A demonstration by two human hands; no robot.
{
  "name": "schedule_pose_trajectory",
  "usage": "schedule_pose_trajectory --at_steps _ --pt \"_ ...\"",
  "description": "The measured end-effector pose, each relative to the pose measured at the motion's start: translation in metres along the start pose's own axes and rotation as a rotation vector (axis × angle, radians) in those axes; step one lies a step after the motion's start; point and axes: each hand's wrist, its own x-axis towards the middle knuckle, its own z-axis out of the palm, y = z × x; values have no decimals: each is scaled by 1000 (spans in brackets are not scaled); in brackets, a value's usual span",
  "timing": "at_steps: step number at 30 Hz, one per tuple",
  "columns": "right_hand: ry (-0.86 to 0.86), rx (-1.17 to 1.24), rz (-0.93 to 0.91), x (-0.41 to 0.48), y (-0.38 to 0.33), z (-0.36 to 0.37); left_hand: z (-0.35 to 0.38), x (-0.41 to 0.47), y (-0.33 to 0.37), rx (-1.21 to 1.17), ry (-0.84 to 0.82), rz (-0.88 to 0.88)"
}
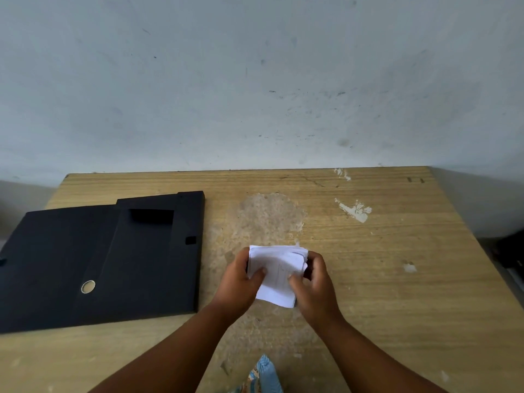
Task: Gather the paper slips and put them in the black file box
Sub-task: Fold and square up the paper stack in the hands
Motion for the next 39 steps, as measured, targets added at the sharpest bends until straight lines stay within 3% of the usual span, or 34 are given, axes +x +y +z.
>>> schedule_pose_trajectory --at_steps 8,18,25,39 --pt "178 -115 -82 8 -10 4 7 2 23 -13 213 70" --pt "40 193 45 1 -18 23 16 -8 22 -440 61 59" --pt "183 184 188 14 -29 30 20 1 29 -491 195 -117" --pt "169 192 153 24 -29 26 17 8 40 -438 210 -109"
